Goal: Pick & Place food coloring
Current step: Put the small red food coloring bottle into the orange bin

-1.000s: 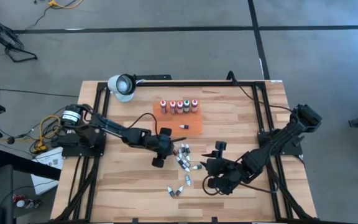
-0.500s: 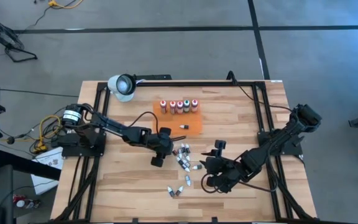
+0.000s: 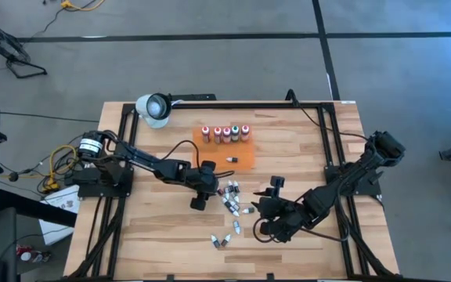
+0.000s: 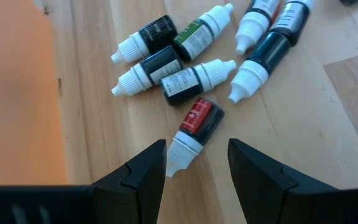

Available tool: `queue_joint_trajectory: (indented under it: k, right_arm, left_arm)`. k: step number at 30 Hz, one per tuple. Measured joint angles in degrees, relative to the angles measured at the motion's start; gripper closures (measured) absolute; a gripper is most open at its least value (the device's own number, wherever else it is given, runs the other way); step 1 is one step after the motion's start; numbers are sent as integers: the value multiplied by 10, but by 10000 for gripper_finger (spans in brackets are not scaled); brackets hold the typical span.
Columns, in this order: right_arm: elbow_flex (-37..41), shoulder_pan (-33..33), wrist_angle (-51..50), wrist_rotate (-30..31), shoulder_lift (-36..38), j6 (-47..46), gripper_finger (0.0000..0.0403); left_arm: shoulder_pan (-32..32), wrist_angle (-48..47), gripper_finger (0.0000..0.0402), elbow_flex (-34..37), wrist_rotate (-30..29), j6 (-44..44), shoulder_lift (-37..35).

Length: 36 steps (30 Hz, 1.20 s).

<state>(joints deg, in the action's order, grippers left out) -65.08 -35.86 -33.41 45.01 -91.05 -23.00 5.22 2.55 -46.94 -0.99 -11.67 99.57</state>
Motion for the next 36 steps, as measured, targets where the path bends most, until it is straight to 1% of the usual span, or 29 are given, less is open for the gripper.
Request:
queue_joint_trajectory:
  k: [4, 10, 15, 19, 30, 36]
  right_arm:
    - [0, 0, 0, 0, 0, 0, 269]
    - [0, 0, 0, 0, 0, 0, 270]
    - [0, 0, 2, 0, 0, 0, 269]
    - [0, 0, 7, 0, 0, 3, 270]
    - [0, 0, 6, 0, 0, 5, 270]
    - [0, 0, 5, 0, 0, 5, 269]
  left_arm:
    - [6, 0, 235, 0, -28, 18, 0]
    - [7, -2, 235, 0, -27, 30, 0]
    - [7, 8, 235, -1, -24, 30, 17]
    - [14, 16, 235, -2, -35, 26, 26]
    - [21, -9, 235, -2, -36, 31, 24]
    - [38, -23, 235, -2, -41, 37, 21]
